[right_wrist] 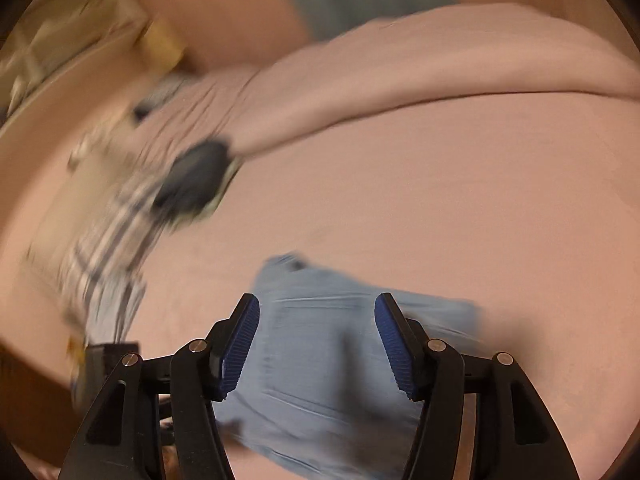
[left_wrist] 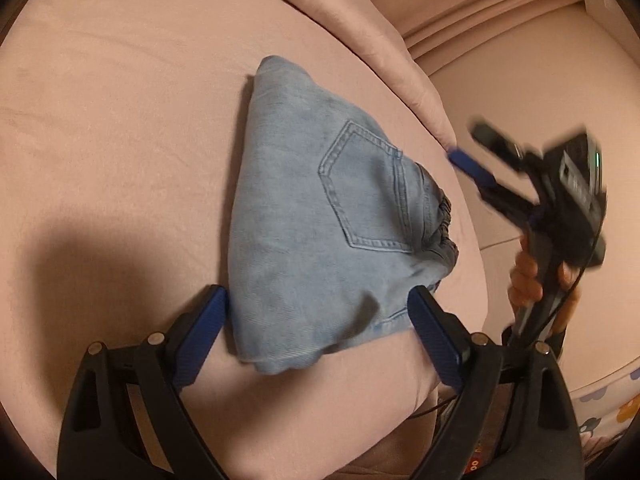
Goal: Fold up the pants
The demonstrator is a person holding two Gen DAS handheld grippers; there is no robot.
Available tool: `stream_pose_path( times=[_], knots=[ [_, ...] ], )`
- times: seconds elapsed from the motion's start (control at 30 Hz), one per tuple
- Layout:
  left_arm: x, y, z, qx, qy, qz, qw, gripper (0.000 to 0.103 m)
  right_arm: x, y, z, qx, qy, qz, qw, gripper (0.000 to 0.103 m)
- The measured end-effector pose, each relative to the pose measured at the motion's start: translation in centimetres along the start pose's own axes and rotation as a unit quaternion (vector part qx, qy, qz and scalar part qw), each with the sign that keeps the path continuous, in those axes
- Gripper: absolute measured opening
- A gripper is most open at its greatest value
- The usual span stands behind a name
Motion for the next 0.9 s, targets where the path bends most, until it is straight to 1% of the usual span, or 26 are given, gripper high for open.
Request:
stream_pose_path(
  times=[0.07,0.1,0.13,0.17,0.2,0.23,0.3,0.37,0.4,0.43,0.47,0.5,0.53,0.57,0.6,0.63,0.67,0.7,0.77,0.8,0.87,0.9],
  knots=[
    [-0.1,0.2,-0.1,-0.007,0.002,0.005,1.0000,0.090,1.3,1.9,-3.3,0.000,0.035,0.030,0.999,0.061],
    [-0.2,0.3,-0.1,-0.009,0.002,0.005,0.9999,0.088,1.8,2.2,-4.5,-0.001,0.046,0.033,0.998,0.061],
    [-0.3,0.3,-0.1,-0.009,0.001,0.003,1.0000,0.086,2.4,2.7,-6.2,0.006,0.068,0.029,0.997,0.061],
    [-0.4,0.4,0.0,-0.005,-0.001,0.002,1.0000,0.077,2.9,3.2,-7.5,0.011,0.083,0.024,0.996,0.061],
    [-0.5,0.6,-0.1,-0.001,0.001,0.002,1.0000,0.063,3.1,3.3,-8.4,0.014,0.096,0.020,0.995,0.061],
    [-0.7,0.7,0.1,0.000,0.007,0.004,1.0000,0.055,3.3,3.3,-9.8,0.015,0.117,0.017,0.993,0.061],
    [-1.0,1.1,0.3,-0.006,0.008,0.010,0.9999,0.049,3.7,3.7,-11.7,0.007,0.141,0.016,0.990,0.061],
    [-1.1,1.6,0.7,-0.007,0.006,0.015,0.9998,0.041,3.3,3.8,-13.9,0.009,0.175,0.020,0.984,0.061],
    [-1.1,1.8,0.7,-0.014,0.008,0.021,0.9997,0.039,2.8,4.2,-15.0,0.016,0.202,0.019,0.979,0.057],
    [-1.2,1.9,0.8,-0.016,0.009,0.023,0.9996,0.038,2.1,4.5,-15.8,0.019,0.223,0.023,0.974,0.041],
    [-1.3,2.1,0.9,-0.015,0.009,0.021,0.9996,0.035,1.7,4.4,-16.3,-0.006,0.232,0.039,0.972,0.035],
    [-1.3,2.1,1.0,-0.015,0.009,0.020,0.9997,0.033,1.8,4.3,-16.8,-0.029,0.239,0.058,0.969,0.026],
    [-1.5,2.1,1.1,-0.016,0.008,0.017,0.9997,0.032,1.7,4.4,-16.7,-0.032,0.239,0.063,0.968,0.022],
    [-1.7,2.1,1.2,-0.014,0.008,0.012,0.9998,0.030,1.8,4.4,-16.4,-0.029,0.235,0.065,0.969,0.012],
    [-1.2,2.4,0.8,-0.009,0.008,0.008,0.9999,0.030,2.2,4.4,-16.1,-0.018,0.227,0.058,0.972,0.002],
    [-1.2,2.4,0.7,-0.006,0.008,0.004,0.9999,0.030,3.1,3.9,-15.8,-0.017,0.214,0.040,0.976,0.000],
    [-1.5,2.4,0.6,-0.002,0.011,0.000,0.9999,0.030,3.4,3.3,-16.0,-0.026,0.210,0.032,0.977,0.000],
    [-1.6,2.5,0.7,0.000,0.009,-0.002,1.0000,0.030,3.4,2.6,-16.3,-0.042,0.211,0.026,0.976,0.000],
    [-1.5,2.6,0.6,-0.004,0.009,0.006,0.9999,0.030,2.3,2.4,-17.3,-0.046,0.227,0.025,0.972,0.000],
    [-1.6,2.6,0.7,-0.006,0.011,0.008,0.9999,0.030,2.3,2.5,-17.4,-0.046,0.221,0.028,0.974,0.000],
    [-1.6,2.4,1.0,-0.007,0.014,0.008,0.9998,0.033,3.3,3.3,-16.3,-0.009,0.182,0.007,0.983,0.000],
    [-1.7,2.3,1.3,-0.007,0.017,0.009,0.9998,0.034,4.0,3.4,-15.5,-0.001,0.164,-0.005,0.986,0.000]
  ],
)
Point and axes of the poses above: each gripper's, at about its wrist camera, not at the fingertips, and z roughly against the way its jaws point, y to its left, x to its top, the point moved 10 cm from there along -z, roughly the way its jaws point, and after that the axes turned 7 degrees about y, right-handed, at the moved point
